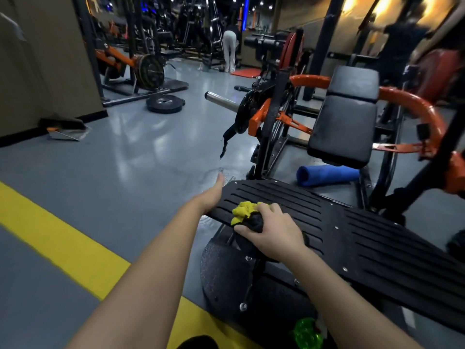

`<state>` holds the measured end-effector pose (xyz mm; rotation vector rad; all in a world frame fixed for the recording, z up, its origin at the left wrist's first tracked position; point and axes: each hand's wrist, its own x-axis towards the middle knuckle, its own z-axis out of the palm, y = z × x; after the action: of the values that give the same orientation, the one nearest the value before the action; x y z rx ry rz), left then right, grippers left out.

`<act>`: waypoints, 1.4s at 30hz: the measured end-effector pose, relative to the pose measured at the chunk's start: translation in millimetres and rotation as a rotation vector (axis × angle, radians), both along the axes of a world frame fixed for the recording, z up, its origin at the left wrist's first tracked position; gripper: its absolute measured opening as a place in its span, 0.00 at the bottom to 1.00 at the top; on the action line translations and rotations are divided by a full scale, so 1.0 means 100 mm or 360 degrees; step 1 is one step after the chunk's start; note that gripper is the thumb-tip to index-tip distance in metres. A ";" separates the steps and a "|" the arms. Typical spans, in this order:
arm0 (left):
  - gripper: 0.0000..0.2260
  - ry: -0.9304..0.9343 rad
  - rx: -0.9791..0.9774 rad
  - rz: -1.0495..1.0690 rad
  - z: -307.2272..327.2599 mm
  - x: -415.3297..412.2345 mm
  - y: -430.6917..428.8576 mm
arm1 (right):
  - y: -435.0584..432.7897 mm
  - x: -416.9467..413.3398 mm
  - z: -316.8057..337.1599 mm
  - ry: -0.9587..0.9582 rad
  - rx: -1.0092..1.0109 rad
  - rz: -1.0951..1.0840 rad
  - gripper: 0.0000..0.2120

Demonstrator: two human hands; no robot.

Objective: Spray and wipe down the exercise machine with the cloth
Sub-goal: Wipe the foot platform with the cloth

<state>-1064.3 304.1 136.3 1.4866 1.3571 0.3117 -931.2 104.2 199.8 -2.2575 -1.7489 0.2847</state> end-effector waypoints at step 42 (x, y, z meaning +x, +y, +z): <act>0.31 0.0432 0.0817 0.0886 0.31 0.08 -0.53 | 1.37 0.17 -0.39 0.0436 0.0138 0.0322 0.28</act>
<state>-1056.6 251.1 167.8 1.5684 2.0131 0.8906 -913.9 240.9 161.1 -1.8818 -1.8036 0.5221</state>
